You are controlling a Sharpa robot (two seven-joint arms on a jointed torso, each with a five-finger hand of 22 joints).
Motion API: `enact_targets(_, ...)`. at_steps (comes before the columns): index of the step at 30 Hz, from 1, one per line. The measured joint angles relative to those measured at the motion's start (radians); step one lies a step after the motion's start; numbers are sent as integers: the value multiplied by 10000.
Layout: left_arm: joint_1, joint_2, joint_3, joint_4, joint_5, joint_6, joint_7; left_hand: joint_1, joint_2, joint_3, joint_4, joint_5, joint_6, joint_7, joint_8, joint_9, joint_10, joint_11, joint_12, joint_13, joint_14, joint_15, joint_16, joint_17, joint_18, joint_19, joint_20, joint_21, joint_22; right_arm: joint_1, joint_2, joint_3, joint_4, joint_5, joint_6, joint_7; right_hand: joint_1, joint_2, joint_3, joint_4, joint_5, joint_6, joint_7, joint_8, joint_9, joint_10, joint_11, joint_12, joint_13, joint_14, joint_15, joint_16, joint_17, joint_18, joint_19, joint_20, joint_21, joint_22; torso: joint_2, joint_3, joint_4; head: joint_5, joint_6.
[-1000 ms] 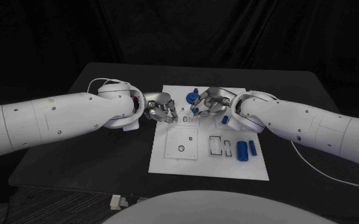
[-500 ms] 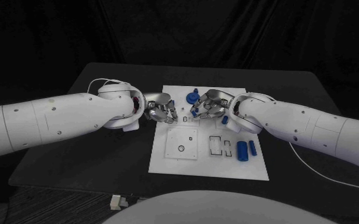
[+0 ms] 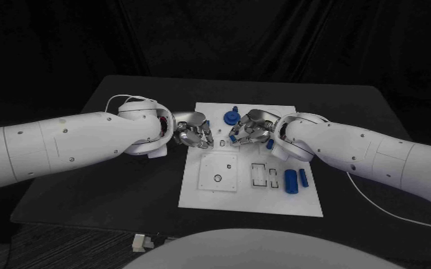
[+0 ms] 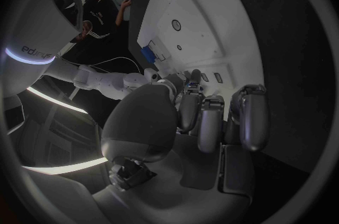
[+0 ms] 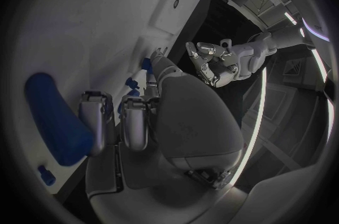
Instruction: Assemble the parts on the task board
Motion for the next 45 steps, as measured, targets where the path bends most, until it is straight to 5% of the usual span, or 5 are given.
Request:
enact_targets(17, -22, 70, 0, -40, 0, 62, 0, 0, 0, 27, 28, 0, 0, 0, 0, -2, 0, 0, -39, -3, 0, 0, -39, 0, 0, 0, 0, 0, 0, -16, -16, 15, 5, -1, 31, -210, 105, 53, -26, -87, -8, -143, 109, -116, -44, 27, 27, -37, 1, 0, 0, -39, 0, 388, 18, 15, -87, -2, -2, 3, -3, -19, 0)
enact_targets(27, -35, 159, 0, -99, -1, 89, -4, -52, -52, 165, -26, 0, -189, 67, 0, -71, 0, 0, -38, -26, 0, 0, -39, 0, 0, 0, 0, 0, 0, -17, -53, 19, 40, -1, 38, -224, 261, 107, -54, -170, 218, -121, 128, -119, -44, -10, 63, -36, 2, -9, 64, -39, 0, 363, 18, 15, -117, -3, -2, 5, -4, -2, 0)
enact_targets(32, -52, 256, 0, -177, -1, 89, 10, -158, -158, 754, -141, 1, -1611, -19, -563, -563, -104, -102, -120, -111, 0, 0, -39, 0, 1, -68, -69, -52, 0, -21, -153, 17, 177, -1, 7, -175, 328, 92, -68, -182, 381, 64, 136, -49, -33, -10, 64, -36, 2, -9, 63, -40, 0, 290, -19, 52, -117, -4, -3, 5, -4, -12, 0)
enact_targets(39, -96, 455, 0, -334, -1, 110, 32, -87, -361, 1441, -382, 194, -3654, -264, -659, -1369, -167, -245, -192, -204, 2, -113, -39, 0, 0, -127, -134, -52, 0, -36, -420, 2, 527, 4, -157, 83, 304, 113, -124, -238, 381, 156, 137, -28, 21, -10, 63, -35, 1, -9, 64, -40, 0, -15, -18, 56, -166, -2, -4, 5, -4, -1, 0)
enact_targets(45, -131, 610, 0, -466, -1, 207, 40, -168, -442, 1629, -387, 288, -4599, -450, -726, -1740, -154, -375, -192, -207, -15, -202, -39, 0, -1, -126, -199, -52, 0, -41, -609, 0, 805, 67, -329, 358, 275, 139, -167, -195, 309, 156, 137, -28, 19, -10, 63, -35, 2, -9, 64, -40, 0, 82, -35, 73, -163, 31, -4, 5, -8, -57, 0)
